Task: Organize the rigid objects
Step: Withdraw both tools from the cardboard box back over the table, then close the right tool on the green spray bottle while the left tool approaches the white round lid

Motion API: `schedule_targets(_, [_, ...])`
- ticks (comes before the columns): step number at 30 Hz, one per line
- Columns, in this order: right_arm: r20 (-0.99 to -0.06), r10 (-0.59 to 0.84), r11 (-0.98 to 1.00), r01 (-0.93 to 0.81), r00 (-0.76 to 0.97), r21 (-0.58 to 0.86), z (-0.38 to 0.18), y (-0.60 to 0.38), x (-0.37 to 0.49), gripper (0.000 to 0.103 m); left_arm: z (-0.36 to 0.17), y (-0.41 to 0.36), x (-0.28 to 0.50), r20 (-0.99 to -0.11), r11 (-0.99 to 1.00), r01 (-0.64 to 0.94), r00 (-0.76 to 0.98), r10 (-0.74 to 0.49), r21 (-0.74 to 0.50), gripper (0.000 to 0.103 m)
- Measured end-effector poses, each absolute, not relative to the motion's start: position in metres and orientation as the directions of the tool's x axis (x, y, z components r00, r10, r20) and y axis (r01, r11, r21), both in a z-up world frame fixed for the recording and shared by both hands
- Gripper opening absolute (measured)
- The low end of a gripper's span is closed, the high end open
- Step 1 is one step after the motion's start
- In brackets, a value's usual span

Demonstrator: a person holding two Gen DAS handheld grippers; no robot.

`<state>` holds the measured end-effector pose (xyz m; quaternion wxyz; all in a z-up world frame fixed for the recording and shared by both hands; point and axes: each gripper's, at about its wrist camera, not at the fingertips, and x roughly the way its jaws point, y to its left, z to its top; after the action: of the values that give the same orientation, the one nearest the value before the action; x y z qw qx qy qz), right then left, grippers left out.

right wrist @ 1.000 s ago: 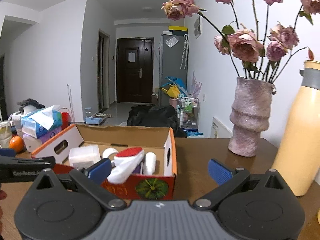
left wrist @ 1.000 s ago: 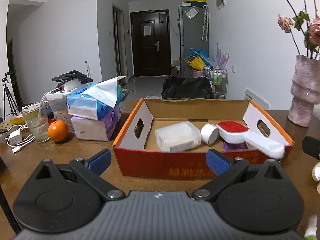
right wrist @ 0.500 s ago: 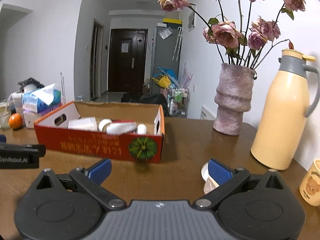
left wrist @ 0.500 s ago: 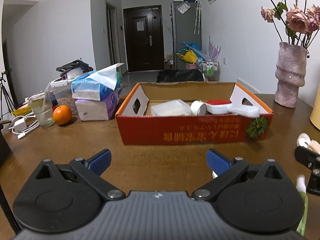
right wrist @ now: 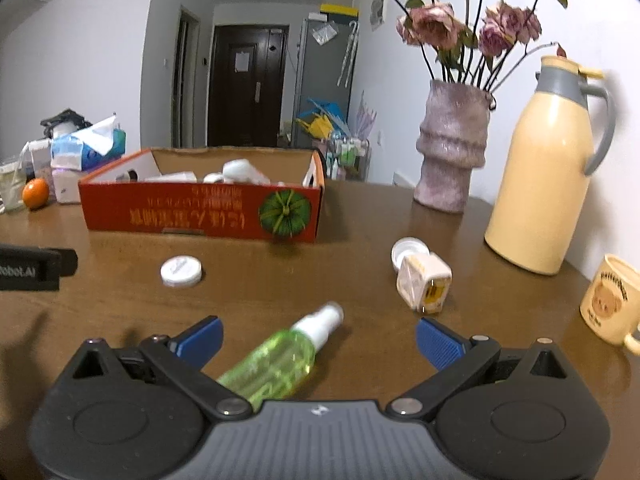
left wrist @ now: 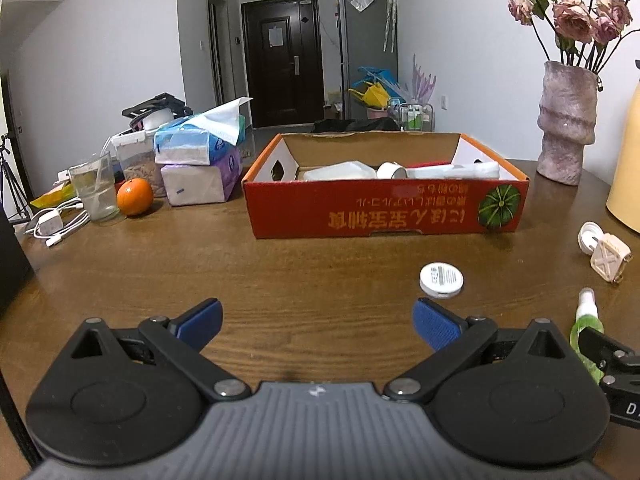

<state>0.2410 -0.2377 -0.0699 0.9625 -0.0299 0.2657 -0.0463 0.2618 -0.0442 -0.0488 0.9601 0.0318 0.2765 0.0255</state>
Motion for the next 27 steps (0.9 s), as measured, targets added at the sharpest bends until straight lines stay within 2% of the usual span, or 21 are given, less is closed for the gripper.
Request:
schedule_targets(5, [-0.546,-0.101,0.995,0.076,0.832,-0.069,-0.076,-0.237,0.242,0.1,-0.052,-0.043,0.255,-0.537,0.997,-0.03,0.841,0.067,0.077,0.103])
schedule_targets(11, [-0.59,-0.085,0.996,0.074,0.803,-0.043,-0.083,-0.24,0.246,0.091,-0.054,-0.039,0.256,-0.549,0.997,-0.034,0.833,0.064,0.065,0.103])
schedule_targets(15, [-0.637,-0.081,0.997,0.071,0.766,-0.042,-0.091,-0.245,0.249,0.075,-0.055,-0.038,0.258,-0.558,0.998,-0.03,0.828,0.055,0.054,0.103])
schedule_targets(24, [-0.617,0.014,1.0,-0.004,0.787,0.018,-0.095,-0.251,0.261,0.056,-0.056,-0.038,0.258,-0.563,0.998,-0.03,0.824,0.053,0.051,0.103])
schedule_targets(26, [-0.612,0.034,0.999,-0.019,0.79,0.03,-0.094,-0.253,0.26,0.042,-0.056,-0.038,0.259,-0.566,0.998,-0.029,0.823,0.052,0.049,0.103])
schedule_targets(27, [-0.609,0.033,0.999,-0.024,0.793,0.023,-0.094,-0.253,0.26,0.03,-0.057,-0.038,0.259,-0.567,0.998,-0.028,0.822,0.051,0.049,0.103])
